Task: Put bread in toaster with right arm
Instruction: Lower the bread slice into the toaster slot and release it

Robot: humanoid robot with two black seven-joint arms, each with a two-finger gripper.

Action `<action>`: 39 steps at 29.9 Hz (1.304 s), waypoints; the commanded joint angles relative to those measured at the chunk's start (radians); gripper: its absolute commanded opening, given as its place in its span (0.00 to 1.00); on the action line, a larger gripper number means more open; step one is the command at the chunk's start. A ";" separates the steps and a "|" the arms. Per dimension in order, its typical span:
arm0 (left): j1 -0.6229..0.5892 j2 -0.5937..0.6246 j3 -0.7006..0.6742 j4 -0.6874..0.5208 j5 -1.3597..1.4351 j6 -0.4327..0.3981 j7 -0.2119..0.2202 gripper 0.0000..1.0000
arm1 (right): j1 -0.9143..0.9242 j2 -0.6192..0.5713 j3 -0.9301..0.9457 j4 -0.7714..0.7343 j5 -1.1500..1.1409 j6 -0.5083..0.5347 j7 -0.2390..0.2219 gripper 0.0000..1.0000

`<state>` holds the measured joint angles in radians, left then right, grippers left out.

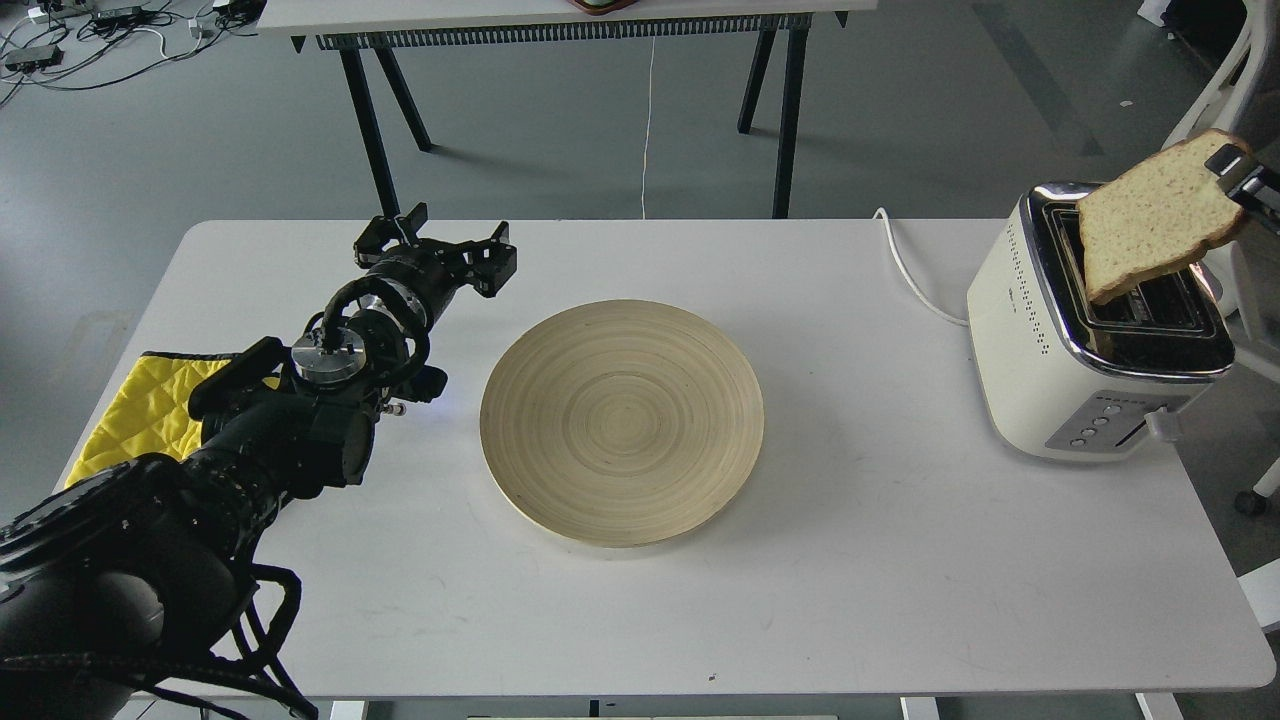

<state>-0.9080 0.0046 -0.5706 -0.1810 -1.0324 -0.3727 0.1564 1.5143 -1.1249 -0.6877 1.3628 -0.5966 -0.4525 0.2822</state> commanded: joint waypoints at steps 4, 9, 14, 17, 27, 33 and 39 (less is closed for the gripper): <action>0.000 0.000 0.000 0.000 0.000 0.000 0.000 1.00 | 0.000 -0.006 -0.001 0.001 0.001 0.000 0.000 0.02; 0.000 0.000 0.000 0.000 0.000 0.000 0.000 1.00 | 0.000 -0.010 -0.001 0.001 0.001 0.003 0.000 0.02; 0.001 0.000 0.000 0.000 0.000 0.000 0.000 1.00 | 0.000 -0.013 -0.003 0.004 0.001 0.005 0.000 0.02; 0.000 0.000 0.000 0.000 0.000 0.000 0.000 1.00 | 0.000 -0.012 -0.004 0.004 0.001 0.005 0.000 0.02; 0.000 0.000 0.000 0.000 0.000 0.000 0.000 1.00 | -0.029 -0.001 -0.004 0.006 0.001 0.008 -0.001 0.02; 0.000 0.000 0.000 0.000 0.000 0.000 0.000 1.00 | -0.045 0.000 -0.001 0.002 0.001 0.008 -0.001 0.02; 0.000 0.000 0.000 0.000 0.000 0.000 0.000 1.00 | -0.045 0.008 0.007 0.006 0.003 0.009 -0.009 0.17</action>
<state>-0.9079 0.0046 -0.5706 -0.1810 -1.0324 -0.3727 0.1566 1.4712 -1.1222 -0.6825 1.3685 -0.5939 -0.4437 0.2781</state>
